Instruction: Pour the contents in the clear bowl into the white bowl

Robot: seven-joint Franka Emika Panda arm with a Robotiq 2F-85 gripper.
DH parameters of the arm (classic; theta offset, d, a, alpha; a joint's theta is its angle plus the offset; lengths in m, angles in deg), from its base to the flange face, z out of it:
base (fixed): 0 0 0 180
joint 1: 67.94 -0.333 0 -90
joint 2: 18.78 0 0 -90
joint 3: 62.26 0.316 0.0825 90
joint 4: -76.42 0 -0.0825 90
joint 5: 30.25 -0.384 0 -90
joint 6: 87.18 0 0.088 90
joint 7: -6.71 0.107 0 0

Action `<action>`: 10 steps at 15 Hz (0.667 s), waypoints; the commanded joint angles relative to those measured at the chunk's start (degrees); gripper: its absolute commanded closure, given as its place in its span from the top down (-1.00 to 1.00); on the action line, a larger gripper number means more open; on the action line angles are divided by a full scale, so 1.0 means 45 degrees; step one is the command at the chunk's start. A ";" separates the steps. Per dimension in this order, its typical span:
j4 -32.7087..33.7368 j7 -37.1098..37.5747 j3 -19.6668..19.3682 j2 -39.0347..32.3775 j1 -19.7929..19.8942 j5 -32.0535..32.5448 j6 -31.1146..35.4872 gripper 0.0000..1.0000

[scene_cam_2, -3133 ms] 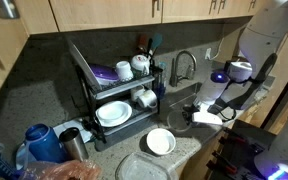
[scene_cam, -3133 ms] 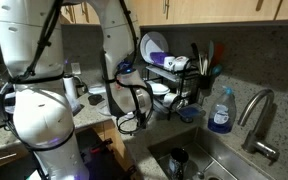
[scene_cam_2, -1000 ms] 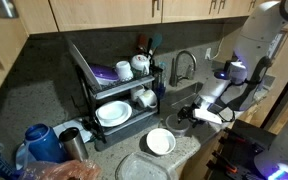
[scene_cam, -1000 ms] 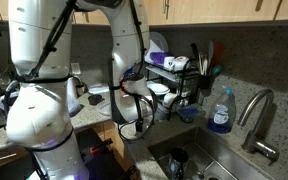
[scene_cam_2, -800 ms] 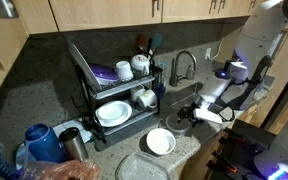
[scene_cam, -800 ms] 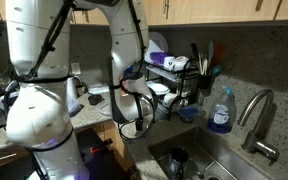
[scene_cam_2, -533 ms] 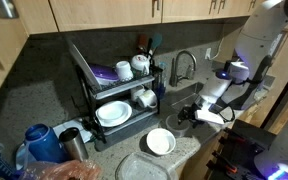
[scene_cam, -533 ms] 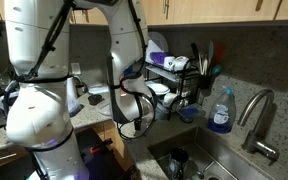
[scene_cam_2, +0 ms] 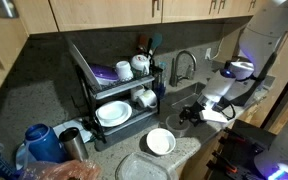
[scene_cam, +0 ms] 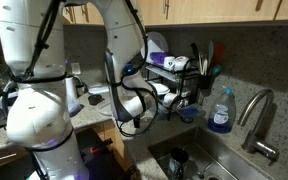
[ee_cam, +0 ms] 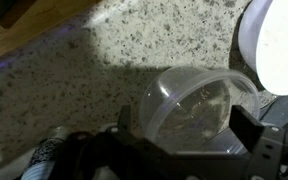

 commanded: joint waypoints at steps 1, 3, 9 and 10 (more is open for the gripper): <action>-0.0195 0.1073 -0.0012 0.0839 -0.0295 0.1646 -0.0032 1.00; -0.0143 0.1638 -0.0039 0.1016 -0.0553 0.2610 -0.0251 1.00; -0.0003 0.1458 -0.0009 0.0829 -0.0536 0.2985 -0.0031 1.00; -0.0004 0.1458 -0.0009 0.0856 -0.0536 0.2990 -0.0033 1.00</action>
